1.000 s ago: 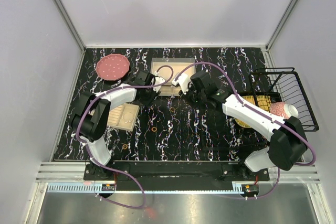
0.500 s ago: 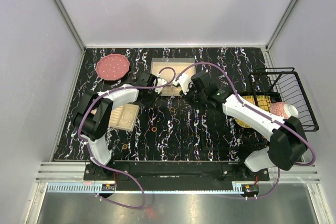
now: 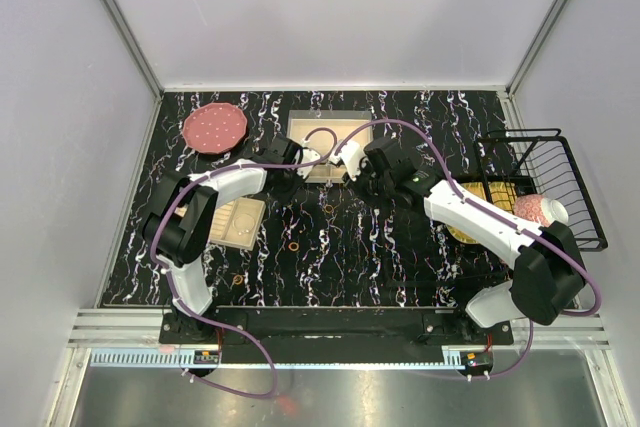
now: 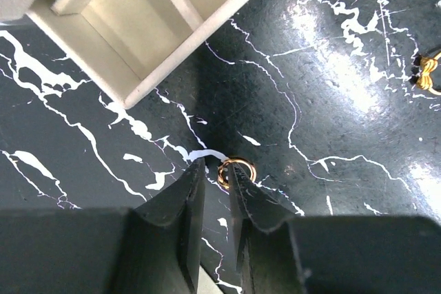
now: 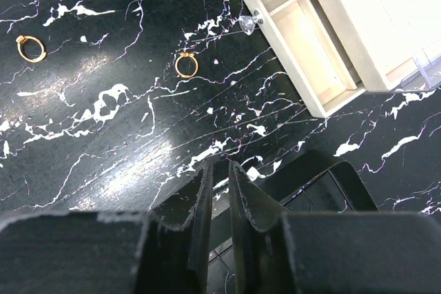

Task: Organize the mixed jewelry

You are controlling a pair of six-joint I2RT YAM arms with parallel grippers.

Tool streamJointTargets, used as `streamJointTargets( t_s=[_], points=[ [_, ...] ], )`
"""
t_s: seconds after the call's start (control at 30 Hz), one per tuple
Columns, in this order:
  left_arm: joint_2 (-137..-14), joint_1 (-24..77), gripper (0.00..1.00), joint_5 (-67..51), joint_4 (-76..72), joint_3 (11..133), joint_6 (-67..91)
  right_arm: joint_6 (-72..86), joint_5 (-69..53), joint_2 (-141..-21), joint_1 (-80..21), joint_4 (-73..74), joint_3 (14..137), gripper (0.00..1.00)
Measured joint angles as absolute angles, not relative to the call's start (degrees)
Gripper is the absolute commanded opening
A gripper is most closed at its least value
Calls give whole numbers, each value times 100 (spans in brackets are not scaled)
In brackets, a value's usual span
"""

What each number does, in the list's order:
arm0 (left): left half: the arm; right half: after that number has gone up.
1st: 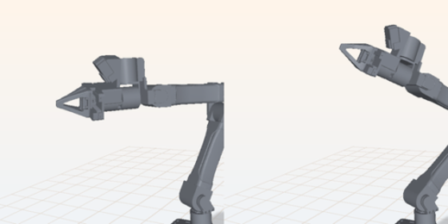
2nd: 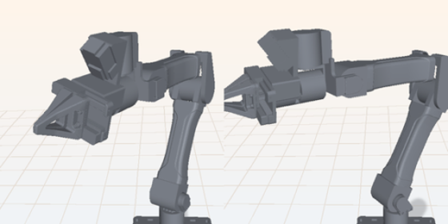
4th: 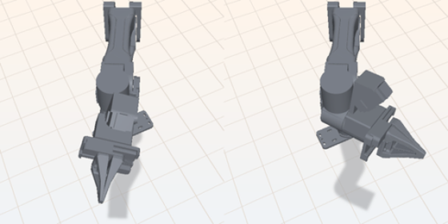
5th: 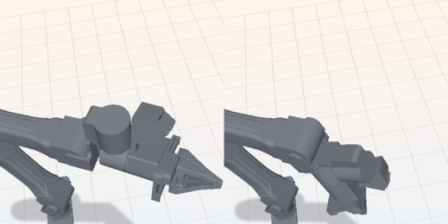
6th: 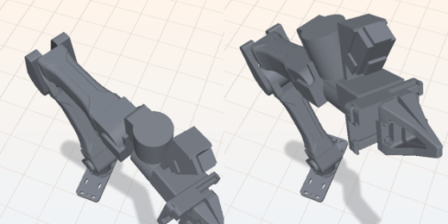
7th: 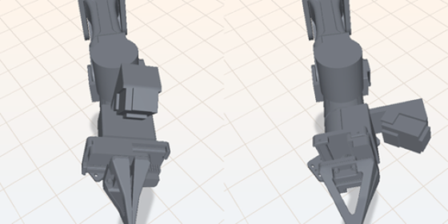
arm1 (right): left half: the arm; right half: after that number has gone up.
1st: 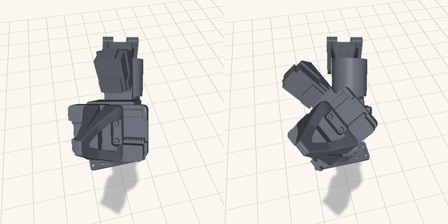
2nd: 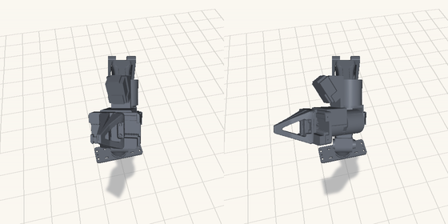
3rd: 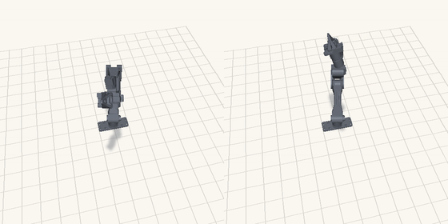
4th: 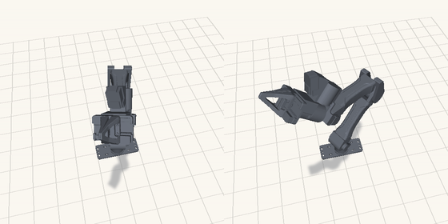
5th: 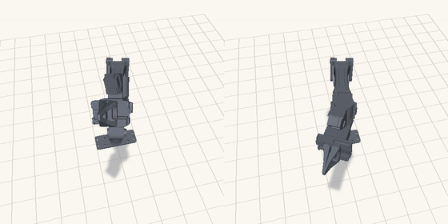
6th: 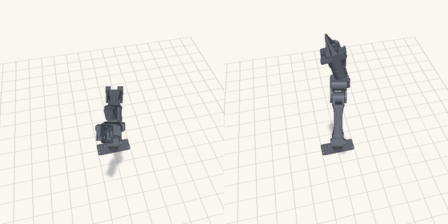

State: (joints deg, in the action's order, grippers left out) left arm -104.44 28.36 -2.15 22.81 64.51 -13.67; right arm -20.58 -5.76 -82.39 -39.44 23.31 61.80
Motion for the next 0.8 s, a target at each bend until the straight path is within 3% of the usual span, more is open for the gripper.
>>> streamJointTargets(
  t_s=[0.2, 0.37, 0.8],
  points=[
    [-10453, 2847, 13, -228, 2292, 6460, -1382, -2060, -574, -8239, -3935, 2331, 6178, 20],
    [-10464, 2856, 0, -248, 2300, 6469, -1415, -2060, -574, -8230, -3924, 2331, 6178, 20],
    [-10449, 2851, 0, -377, 2309, 6477, -1387, -2045, -646, -7994, -3774, 2329, 6167, 20]
  ],
)
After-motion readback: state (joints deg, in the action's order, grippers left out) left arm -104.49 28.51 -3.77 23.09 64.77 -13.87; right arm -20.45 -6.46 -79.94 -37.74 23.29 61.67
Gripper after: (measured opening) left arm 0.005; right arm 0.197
